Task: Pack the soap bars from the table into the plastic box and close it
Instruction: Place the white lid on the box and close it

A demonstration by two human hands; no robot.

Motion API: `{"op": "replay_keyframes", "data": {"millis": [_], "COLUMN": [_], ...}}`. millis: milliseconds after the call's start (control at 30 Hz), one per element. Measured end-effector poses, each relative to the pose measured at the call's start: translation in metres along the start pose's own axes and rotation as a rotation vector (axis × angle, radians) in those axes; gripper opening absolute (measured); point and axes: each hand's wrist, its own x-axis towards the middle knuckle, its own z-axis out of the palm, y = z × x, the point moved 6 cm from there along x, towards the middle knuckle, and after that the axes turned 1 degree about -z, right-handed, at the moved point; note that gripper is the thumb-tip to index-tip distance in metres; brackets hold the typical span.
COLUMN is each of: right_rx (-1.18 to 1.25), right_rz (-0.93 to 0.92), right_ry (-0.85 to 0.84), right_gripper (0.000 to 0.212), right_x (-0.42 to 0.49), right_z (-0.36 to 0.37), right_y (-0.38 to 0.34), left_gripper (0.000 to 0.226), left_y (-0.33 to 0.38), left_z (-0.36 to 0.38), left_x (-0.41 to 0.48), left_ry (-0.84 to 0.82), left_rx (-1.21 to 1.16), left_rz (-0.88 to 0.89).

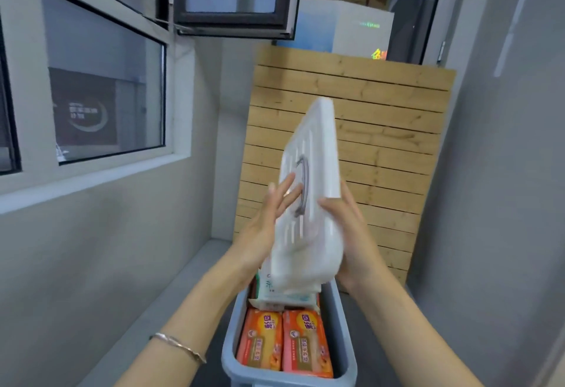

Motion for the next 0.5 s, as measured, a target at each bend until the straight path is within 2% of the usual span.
{"op": "replay_keyframes", "data": {"millis": [100,200,267,400,500], "right_rx": [0.29,0.363,0.375,0.317,0.082], "right_rz": [0.14,0.195,0.215,0.294,0.338], "right_ry": [0.028,0.086,0.124,0.171,0.213], "right_gripper": [0.031,0.029,0.029,0.032,0.038], "right_x": [-0.004,-0.007,-0.009,-0.014,-0.016], "right_z": [-0.011,-0.028,-0.039,-0.063,-0.083], "right_y": [0.0,0.013,0.024,0.042,0.058], "left_gripper": [0.055,0.066,0.072,0.037,0.026], "left_y": [0.001,-0.015,-0.028,-0.052,-0.071], "left_z": [-0.017,-0.038,-0.044,-0.049,-0.055], "left_x": [0.005,0.003,-0.003,-0.007,-0.009], "left_ry": [0.139,0.285,0.302,0.306,0.376], "left_rx": [0.079,0.11,0.09,-0.084,-0.135], "left_rz": [0.008,-0.12,-0.233,-0.34,-0.386]}}
